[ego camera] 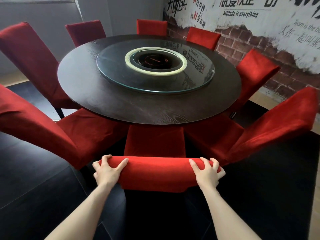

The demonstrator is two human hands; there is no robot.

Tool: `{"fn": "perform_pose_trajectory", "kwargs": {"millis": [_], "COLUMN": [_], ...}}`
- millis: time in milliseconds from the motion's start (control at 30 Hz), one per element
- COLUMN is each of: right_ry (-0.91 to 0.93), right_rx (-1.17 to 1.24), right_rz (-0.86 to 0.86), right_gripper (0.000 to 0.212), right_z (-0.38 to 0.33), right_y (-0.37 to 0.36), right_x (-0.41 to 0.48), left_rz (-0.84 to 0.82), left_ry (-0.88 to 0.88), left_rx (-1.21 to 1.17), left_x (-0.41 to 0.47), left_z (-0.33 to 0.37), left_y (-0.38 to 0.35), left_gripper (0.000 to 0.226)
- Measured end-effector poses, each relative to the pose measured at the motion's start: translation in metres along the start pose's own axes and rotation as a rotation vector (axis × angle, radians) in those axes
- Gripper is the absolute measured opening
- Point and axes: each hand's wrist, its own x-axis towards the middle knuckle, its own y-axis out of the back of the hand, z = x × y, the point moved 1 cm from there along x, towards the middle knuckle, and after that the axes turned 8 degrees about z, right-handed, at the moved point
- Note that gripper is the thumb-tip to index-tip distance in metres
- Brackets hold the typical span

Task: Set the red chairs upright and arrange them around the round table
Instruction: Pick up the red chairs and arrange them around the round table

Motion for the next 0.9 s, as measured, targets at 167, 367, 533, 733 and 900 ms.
{"fn": "perform_pose_trajectory", "kwargs": {"millis": [167, 367, 533, 733, 900], "right_ry": [0.003, 0.008, 0.014, 0.020, 0.027], "right_rx": [-0.004, -0.005, -0.007, 0.000, -0.013], "right_rz": [-0.011, -0.017, -0.018, -0.028, -0.031], "right_gripper": [0.058, 0.057, 0.056, 0.055, 0.056], "right_z": [0.000, 0.001, 0.005, 0.012, 0.011], "right_y": [0.001, 0.003, 0.007, 0.014, 0.013], "right_x": [0.001, 0.004, 0.009, 0.015, 0.013], "left_rz": [0.016, 0.035, 0.039, 0.046, 0.037], "left_ry": [-0.007, -0.013, -0.013, 0.000, 0.014], "left_rx": [-0.010, -0.003, -0.009, -0.015, -0.028], "left_x": [-0.005, -0.009, -0.016, -0.032, -0.028], "left_z": [0.000, 0.001, 0.002, 0.001, 0.001], "left_y": [-0.001, -0.002, -0.006, -0.012, -0.011], "left_gripper": [0.070, 0.069, 0.069, 0.069, 0.069]}}
